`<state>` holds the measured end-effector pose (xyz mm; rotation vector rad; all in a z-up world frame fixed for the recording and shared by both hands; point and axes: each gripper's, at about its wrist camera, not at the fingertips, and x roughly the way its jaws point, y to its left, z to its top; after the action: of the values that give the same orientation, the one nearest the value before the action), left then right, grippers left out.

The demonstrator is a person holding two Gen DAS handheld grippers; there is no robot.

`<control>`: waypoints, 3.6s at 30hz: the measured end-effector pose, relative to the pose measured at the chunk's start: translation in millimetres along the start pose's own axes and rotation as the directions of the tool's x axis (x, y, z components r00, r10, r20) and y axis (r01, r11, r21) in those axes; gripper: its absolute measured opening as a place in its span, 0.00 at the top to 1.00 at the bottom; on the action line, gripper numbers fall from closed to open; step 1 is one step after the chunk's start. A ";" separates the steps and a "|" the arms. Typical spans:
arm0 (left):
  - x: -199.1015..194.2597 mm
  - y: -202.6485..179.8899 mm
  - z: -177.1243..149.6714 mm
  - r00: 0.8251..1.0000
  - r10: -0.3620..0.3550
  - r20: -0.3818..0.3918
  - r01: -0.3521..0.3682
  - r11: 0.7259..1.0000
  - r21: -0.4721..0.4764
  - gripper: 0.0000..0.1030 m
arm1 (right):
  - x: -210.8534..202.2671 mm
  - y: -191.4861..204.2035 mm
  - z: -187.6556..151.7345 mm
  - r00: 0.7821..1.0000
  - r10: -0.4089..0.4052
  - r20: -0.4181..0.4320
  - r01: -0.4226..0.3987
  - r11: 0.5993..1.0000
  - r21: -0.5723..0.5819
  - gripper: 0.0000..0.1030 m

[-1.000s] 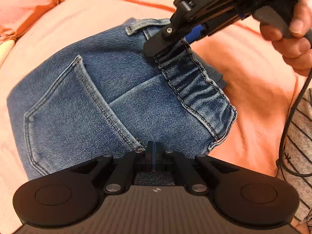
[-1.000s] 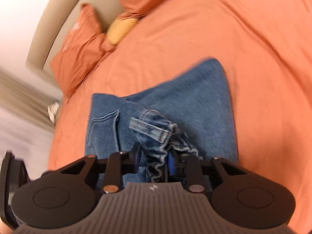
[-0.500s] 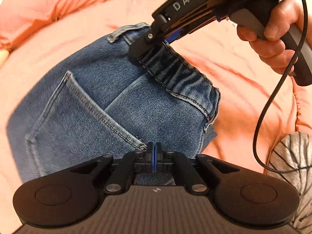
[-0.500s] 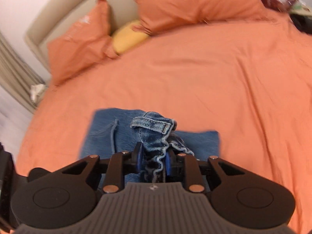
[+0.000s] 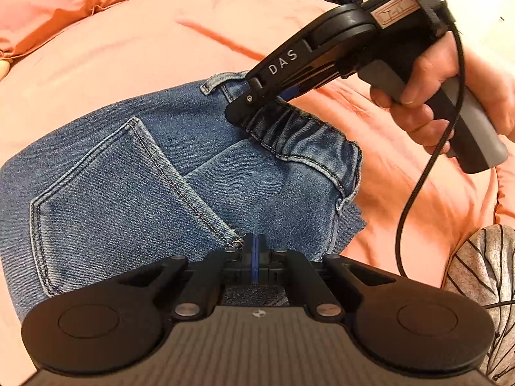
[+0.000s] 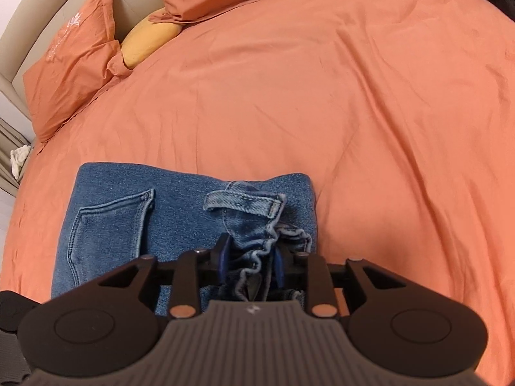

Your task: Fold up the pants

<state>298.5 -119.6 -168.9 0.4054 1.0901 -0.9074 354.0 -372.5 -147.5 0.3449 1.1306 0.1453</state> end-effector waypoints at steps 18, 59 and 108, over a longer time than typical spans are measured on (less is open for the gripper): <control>-103.5 123.5 -74.1 0.979 0.200 0.048 -0.166 0.904 -0.394 0.26 | -37.0 -35.2 -54.0 0.987 0.155 -0.039 -0.146 0.974 0.175 0.21; -191.0 207.2 -165.5 0.967 0.088 0.240 0.114 0.691 -0.714 0.82 | -56.2 92.6 -45.5 0.926 0.377 0.014 -0.376 0.917 0.131 0.64; -365.2 279.0 -306.5 0.834 0.551 -0.032 -0.410 0.580 -0.704 0.45 | 50.2 434.0 -77.9 0.970 0.232 -0.075 -0.244 0.912 -0.329 0.37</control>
<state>282.1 411.2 -17.0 -0.0287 0.9807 0.0029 330.8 64.2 -71.9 0.1735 1.0724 0.5560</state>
